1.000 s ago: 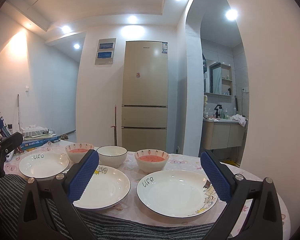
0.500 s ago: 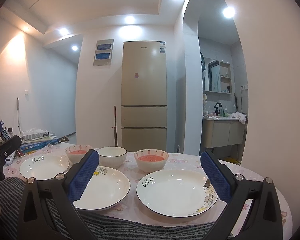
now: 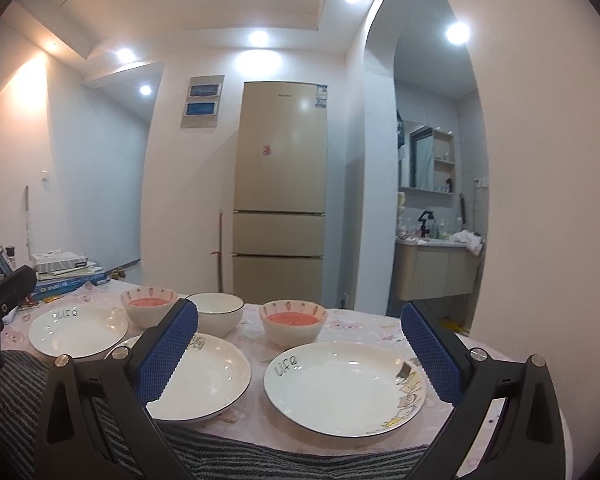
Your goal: Organize plates and bowls
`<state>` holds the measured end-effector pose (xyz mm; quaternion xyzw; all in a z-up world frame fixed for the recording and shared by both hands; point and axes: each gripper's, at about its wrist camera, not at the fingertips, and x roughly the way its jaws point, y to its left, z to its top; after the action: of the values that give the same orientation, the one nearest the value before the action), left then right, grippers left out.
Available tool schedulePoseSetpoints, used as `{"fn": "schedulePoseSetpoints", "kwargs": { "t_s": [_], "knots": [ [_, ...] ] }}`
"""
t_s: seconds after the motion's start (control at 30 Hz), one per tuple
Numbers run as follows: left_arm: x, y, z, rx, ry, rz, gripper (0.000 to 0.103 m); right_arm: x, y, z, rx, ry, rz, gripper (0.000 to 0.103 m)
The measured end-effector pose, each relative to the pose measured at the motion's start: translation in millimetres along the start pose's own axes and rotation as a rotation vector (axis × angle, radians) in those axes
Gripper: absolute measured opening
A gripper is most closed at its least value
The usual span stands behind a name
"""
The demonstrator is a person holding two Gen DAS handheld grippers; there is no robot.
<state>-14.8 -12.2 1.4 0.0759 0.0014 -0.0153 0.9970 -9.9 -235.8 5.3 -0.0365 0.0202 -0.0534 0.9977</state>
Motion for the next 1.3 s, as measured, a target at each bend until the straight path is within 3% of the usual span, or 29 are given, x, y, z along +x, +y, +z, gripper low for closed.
{"fn": "schedulePoseSetpoints", "kwargs": {
  "t_s": [0.1,0.3,0.57,0.7,0.83,1.03,1.3],
  "knots": [
    [-2.6,0.9,6.8,0.001,0.008,0.009,0.103,-1.9,1.5,6.6,0.000,0.014,0.005,0.103],
    [-2.8,17.8,25.2,-0.100,0.069,-0.043,0.103,-3.0,-1.5,20.5,0.054,0.042,0.008,0.103],
    [3.2,32.4,55.6,-0.126,0.086,-0.002,0.103,7.6,18.3,54.3,-0.017,0.099,0.074,0.103],
    [10.6,34.2,62.3,-0.127,0.118,0.013,0.103,37.9,32.2,73.9,0.006,0.205,0.127,0.103],
    [21.3,35.8,65.7,-0.140,0.161,-0.008,0.103,73.5,45.7,107.1,0.012,0.315,0.109,0.103],
    [28.6,35.8,80.0,-0.123,0.147,0.005,0.103,98.6,54.6,173.6,0.056,0.314,0.126,0.103],
    [47.3,37.1,103.2,-0.131,0.135,0.040,0.103,133.3,49.8,197.8,0.097,0.344,0.110,0.103]
  ]
}}
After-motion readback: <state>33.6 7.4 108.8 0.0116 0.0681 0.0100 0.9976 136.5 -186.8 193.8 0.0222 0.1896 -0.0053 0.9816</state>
